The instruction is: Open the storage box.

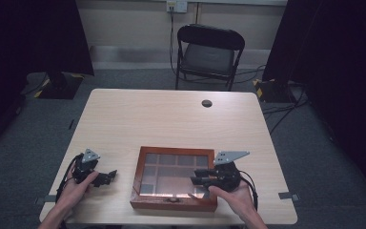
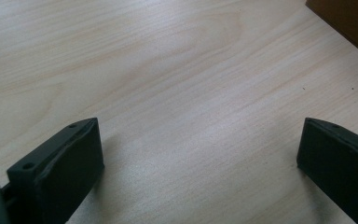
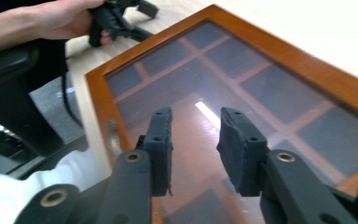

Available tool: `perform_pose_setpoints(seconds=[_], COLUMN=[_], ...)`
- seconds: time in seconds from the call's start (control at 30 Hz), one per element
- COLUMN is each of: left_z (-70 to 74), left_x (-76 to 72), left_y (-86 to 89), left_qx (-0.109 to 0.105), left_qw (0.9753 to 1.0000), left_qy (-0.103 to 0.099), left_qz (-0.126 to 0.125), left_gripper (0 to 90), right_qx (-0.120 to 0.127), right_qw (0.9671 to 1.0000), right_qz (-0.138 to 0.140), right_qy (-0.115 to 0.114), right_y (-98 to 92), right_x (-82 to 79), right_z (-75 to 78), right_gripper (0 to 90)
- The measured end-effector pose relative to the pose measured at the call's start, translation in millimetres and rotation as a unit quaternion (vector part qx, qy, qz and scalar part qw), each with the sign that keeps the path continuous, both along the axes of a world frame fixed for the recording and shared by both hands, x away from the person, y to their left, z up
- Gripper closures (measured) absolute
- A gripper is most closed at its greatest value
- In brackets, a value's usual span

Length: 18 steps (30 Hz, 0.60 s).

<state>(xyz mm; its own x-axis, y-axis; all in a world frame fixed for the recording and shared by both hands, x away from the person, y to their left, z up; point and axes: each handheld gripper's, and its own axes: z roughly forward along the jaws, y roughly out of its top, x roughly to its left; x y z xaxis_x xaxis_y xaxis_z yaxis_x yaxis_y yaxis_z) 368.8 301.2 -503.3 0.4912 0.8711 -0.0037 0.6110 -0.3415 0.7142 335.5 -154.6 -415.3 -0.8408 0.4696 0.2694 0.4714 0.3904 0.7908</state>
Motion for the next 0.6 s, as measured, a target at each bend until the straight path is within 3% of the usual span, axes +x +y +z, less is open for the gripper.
perform_pose_setpoints(seconds=[0.2, 0.6], left_z=[0.0, 0.0], left_x=[0.0, 0.0], left_y=[0.0, 0.0], left_qx=[0.001, 0.000], left_qw=[1.0000, 1.0000], left_qy=[0.000, 0.000], left_qz=[0.000, 0.000], left_gripper=[0.0, 0.0], right_qx=[-0.004, -0.016], right_qw=[0.9991, 0.9947], right_qz=[0.042, 0.098], right_qy=[0.009, 0.026], right_y=[15.9, 40.3], right_x=[-7.4, -16.2], right_z=[-2.3, -15.4], right_gripper=[74.4, 78.5])
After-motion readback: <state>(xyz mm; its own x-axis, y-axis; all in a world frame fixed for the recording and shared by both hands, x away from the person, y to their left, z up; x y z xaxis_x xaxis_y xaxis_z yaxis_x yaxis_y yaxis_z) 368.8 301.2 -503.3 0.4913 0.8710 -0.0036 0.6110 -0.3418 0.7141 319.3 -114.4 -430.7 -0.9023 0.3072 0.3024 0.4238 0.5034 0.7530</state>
